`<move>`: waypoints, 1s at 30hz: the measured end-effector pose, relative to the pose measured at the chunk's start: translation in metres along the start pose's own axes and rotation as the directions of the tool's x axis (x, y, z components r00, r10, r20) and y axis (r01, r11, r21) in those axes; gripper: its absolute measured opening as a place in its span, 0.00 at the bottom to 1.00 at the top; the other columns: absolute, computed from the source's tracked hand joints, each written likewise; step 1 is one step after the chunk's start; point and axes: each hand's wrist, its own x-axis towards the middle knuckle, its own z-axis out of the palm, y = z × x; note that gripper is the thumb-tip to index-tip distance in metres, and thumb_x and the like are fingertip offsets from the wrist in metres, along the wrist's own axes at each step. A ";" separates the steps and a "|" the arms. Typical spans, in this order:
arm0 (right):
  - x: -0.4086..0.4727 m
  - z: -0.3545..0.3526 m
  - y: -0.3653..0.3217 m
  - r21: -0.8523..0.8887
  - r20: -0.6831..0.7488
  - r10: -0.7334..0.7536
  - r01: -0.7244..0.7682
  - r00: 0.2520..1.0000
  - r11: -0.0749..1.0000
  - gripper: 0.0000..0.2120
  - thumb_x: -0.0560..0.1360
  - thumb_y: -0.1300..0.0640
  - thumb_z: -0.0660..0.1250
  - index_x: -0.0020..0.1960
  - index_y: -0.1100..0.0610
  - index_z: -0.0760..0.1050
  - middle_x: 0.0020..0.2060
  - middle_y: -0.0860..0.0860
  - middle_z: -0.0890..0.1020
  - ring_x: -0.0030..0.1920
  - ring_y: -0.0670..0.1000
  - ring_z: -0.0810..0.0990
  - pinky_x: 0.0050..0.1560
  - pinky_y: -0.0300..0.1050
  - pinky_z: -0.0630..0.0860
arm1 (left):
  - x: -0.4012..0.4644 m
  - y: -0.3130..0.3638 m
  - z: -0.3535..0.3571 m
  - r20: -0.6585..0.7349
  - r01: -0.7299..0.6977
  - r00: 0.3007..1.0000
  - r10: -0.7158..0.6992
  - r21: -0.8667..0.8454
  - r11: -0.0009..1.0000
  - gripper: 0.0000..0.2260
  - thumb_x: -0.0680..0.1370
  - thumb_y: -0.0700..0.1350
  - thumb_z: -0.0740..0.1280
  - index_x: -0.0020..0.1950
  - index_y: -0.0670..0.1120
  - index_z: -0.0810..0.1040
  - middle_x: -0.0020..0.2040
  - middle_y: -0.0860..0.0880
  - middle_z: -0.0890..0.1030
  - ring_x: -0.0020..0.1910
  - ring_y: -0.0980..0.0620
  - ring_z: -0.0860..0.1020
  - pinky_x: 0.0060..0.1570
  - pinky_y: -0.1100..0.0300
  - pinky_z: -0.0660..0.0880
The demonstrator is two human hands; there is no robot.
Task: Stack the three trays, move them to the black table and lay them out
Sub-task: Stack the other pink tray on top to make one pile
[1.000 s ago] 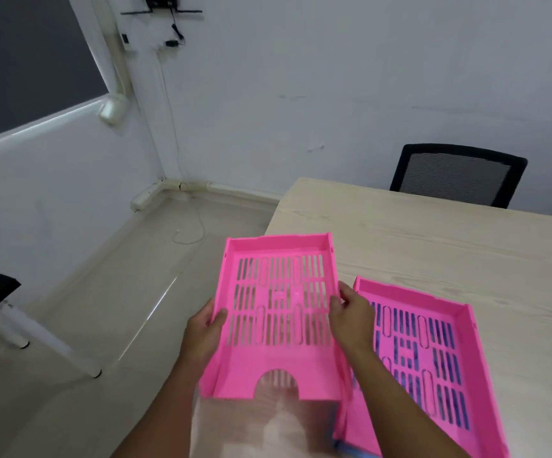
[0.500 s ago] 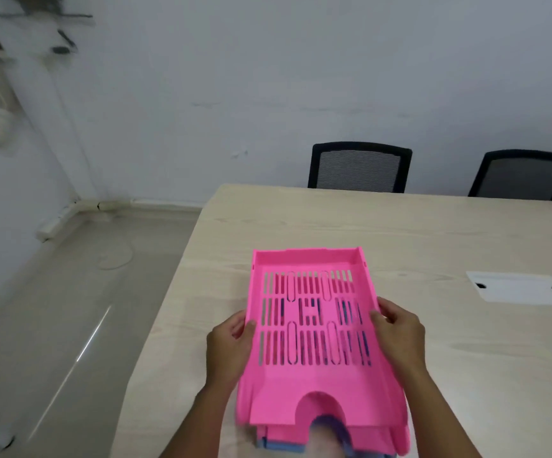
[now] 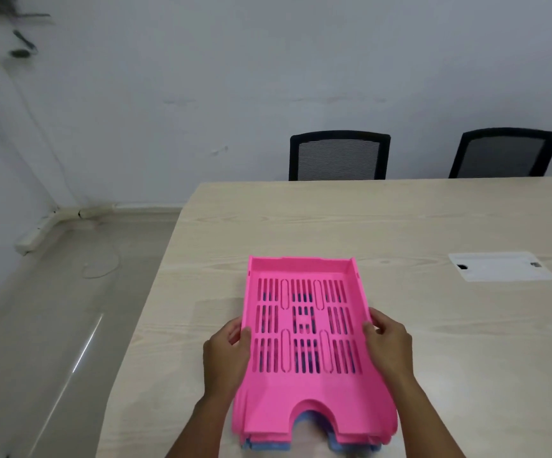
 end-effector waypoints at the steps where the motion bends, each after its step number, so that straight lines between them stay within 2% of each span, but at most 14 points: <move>1: 0.001 0.000 0.000 -0.012 0.001 -0.005 0.005 1.000 1.000 0.20 0.80 0.64 0.61 0.69 0.54 0.79 0.45 0.50 0.85 0.32 0.46 0.79 0.31 0.27 0.70 | 0.000 0.001 0.002 -0.010 -0.002 1.000 0.002 -0.001 1.000 0.13 0.80 0.38 0.66 0.65 0.42 0.81 0.54 0.47 0.86 0.50 0.55 0.82 0.54 0.60 0.78; 5: 0.010 -0.002 0.000 -0.025 -0.001 -0.003 0.003 1.000 1.000 0.20 0.80 0.64 0.61 0.68 0.54 0.80 0.45 0.51 0.87 0.37 0.55 0.84 0.34 0.30 0.73 | 0.000 0.003 0.008 -0.012 0.002 1.000 -0.002 -0.020 1.000 0.14 0.80 0.38 0.66 0.65 0.42 0.80 0.56 0.44 0.86 0.54 0.52 0.83 0.56 0.57 0.78; 8: 0.011 -0.004 0.002 -0.031 -0.004 0.001 -0.002 1.000 1.000 0.19 0.80 0.64 0.61 0.67 0.54 0.80 0.46 0.51 0.87 0.35 0.52 0.84 0.33 0.29 0.72 | 0.001 0.003 0.011 -0.009 0.003 1.000 -0.003 -0.024 1.000 0.14 0.80 0.38 0.66 0.65 0.41 0.80 0.57 0.44 0.85 0.54 0.54 0.82 0.57 0.59 0.77; 12: 0.009 -0.002 0.006 0.002 -0.015 0.013 -0.013 1.000 1.000 0.19 0.81 0.64 0.61 0.69 0.54 0.79 0.42 0.48 0.83 0.34 0.47 0.79 0.37 0.31 0.73 | 0.006 0.001 0.012 -0.004 0.012 1.000 -0.012 0.004 1.000 0.14 0.80 0.39 0.66 0.65 0.42 0.81 0.57 0.44 0.86 0.56 0.49 0.84 0.59 0.50 0.80; 15: 0.010 -0.002 0.010 0.009 -0.011 0.034 -0.033 0.999 0.999 0.20 0.81 0.63 0.61 0.71 0.55 0.77 0.49 0.50 0.85 0.35 0.43 0.80 0.40 0.33 0.74 | 0.007 0.000 0.012 -0.003 0.023 1.000 -0.023 0.019 1.000 0.13 0.80 0.40 0.66 0.64 0.43 0.81 0.56 0.44 0.86 0.55 0.49 0.84 0.58 0.48 0.81; 17: 0.011 -0.003 0.010 0.025 -0.001 0.040 -0.040 0.999 0.999 0.20 0.80 0.62 0.61 0.70 0.54 0.77 0.55 0.51 0.86 0.38 0.47 0.83 0.39 0.34 0.75 | 0.006 -0.001 0.011 -0.001 0.030 1.000 -0.030 0.013 0.999 0.13 0.80 0.41 0.66 0.64 0.44 0.81 0.56 0.45 0.86 0.56 0.48 0.84 0.58 0.48 0.81; 19: 0.010 -0.004 0.009 0.056 0.014 0.047 -0.048 0.999 0.997 0.19 0.81 0.60 0.61 0.70 0.53 0.78 0.59 0.51 0.85 0.46 0.51 0.84 0.46 0.40 0.76 | 0.006 0.000 0.011 0.013 0.027 1.000 -0.027 0.009 1.000 0.13 0.80 0.42 0.66 0.64 0.44 0.80 0.59 0.45 0.84 0.59 0.47 0.82 0.60 0.48 0.80; 21: 0.009 -0.003 0.011 0.068 0.062 0.084 -0.088 0.995 0.994 0.17 0.81 0.57 0.63 0.69 0.54 0.78 0.59 0.52 0.84 0.51 0.52 0.82 0.53 0.44 0.76 | 0.008 -0.001 0.010 0.065 0.056 0.996 -0.058 0.034 0.998 0.16 0.80 0.47 0.67 0.68 0.47 0.76 0.67 0.45 0.80 0.66 0.45 0.77 0.64 0.47 0.76; 23: 0.010 -0.001 0.019 0.059 0.151 0.170 -0.180 0.974 0.982 0.19 0.80 0.50 0.65 0.69 0.55 0.78 0.59 0.54 0.85 0.54 0.54 0.83 0.59 0.52 0.79 | 0.014 -0.007 0.011 0.169 0.153 0.972 -0.161 0.059 0.986 0.26 0.78 0.56 0.67 0.75 0.49 0.68 0.74 0.44 0.72 0.72 0.42 0.71 0.68 0.45 0.72; 25: 0.012 0.001 0.027 0.091 0.260 0.243 -0.274 0.935 0.957 0.20 0.79 0.46 0.66 0.66 0.56 0.79 0.54 0.54 0.87 0.54 0.57 0.85 0.62 0.59 0.79 | 0.020 -0.017 0.012 0.287 0.290 0.914 -0.287 0.031 0.956 0.39 0.72 0.67 0.68 0.78 0.52 0.61 0.77 0.44 0.68 0.72 0.41 0.70 0.69 0.42 0.70; 27: 0.015 0.001 0.032 0.166 0.352 0.262 -0.335 0.899 0.928 0.20 0.79 0.43 0.65 0.63 0.55 0.80 0.52 0.55 0.88 0.52 0.57 0.86 0.63 0.62 0.79 | 0.028 -0.034 0.015 0.378 0.410 0.854 -0.358 -0.063 0.910 0.50 0.61 0.76 0.68 0.77 0.53 0.64 0.73 0.45 0.73 0.69 0.42 0.75 0.68 0.39 0.71; 28: 0.017 0.000 0.032 0.191 0.381 0.263 -0.354 0.886 0.916 0.22 0.79 0.41 0.63 0.63 0.55 0.81 0.52 0.55 0.88 0.53 0.58 0.86 0.64 0.62 0.78 | 0.030 -0.042 0.018 0.411 0.433 0.834 -0.367 -0.078 0.898 0.50 0.58 0.78 0.68 0.75 0.53 0.68 0.70 0.46 0.77 0.66 0.43 0.77 0.68 0.38 0.71; 30: 0.020 0.000 0.036 0.229 0.410 0.278 -0.393 0.869 0.891 0.27 0.80 0.36 0.58 0.64 0.54 0.80 0.54 0.57 0.88 0.54 0.59 0.86 0.64 0.63 0.78 | 0.032 -0.051 0.019 0.470 0.437 0.808 -0.356 -0.071 0.897 0.44 0.60 0.77 0.67 0.72 0.56 0.72 0.66 0.48 0.81 0.64 0.44 0.79 0.67 0.36 0.71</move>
